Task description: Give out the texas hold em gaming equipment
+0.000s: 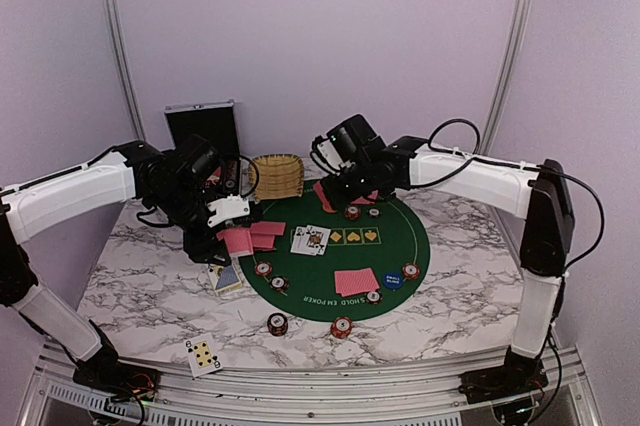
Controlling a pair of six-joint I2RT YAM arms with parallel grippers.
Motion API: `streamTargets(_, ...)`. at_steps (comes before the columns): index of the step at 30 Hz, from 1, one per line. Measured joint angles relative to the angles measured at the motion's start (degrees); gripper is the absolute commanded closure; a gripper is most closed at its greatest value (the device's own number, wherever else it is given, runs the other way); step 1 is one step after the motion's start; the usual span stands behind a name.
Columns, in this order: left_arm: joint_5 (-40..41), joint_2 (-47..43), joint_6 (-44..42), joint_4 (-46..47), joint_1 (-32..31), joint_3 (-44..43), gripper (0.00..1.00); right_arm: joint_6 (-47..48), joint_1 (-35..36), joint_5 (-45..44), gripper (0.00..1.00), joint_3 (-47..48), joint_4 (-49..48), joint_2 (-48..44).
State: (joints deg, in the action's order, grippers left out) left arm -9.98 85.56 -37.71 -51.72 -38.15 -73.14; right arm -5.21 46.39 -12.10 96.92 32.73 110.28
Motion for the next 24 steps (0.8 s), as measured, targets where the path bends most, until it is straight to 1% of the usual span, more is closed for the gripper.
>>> streamTargets(3,0.0,0.0,0.0,0.0,0.0,0.2,0.99,5.9,2.9,-9.4,1.0,-0.6,0.7,3.3)
streamTargets(6,0.0,0.0,0.0,0.0,0.0,0.3,0.99,11.2,4.9,-16.5,1.0,-2.0,0.0,5.2)
streamTargets(9,0.0,-0.1,0.0,0.0,0.0,0.3,0.99,16.2,5.9,-22.2,1.0,-3.6,-2.6,6.0)
streamTargets(12,0.0,-0.3,0.0,0.0,0.0,0.5,0.99,20.0,6.4,-25.9,1.0,-4.5,-5.4,7.2)
streamTargets(17,0.0,-0.4,0.0,0.0,0.0,0.8,0.99,24.4,7.0,-29.0,1.0,-4.6,-8.5,11.4)
streamTargets(24,-0.1,-0.4,0.0,0.0,0.0,0.8,0.99,25.2,7.9,-27.2,1.0,-4.9,-9.9,14.8)
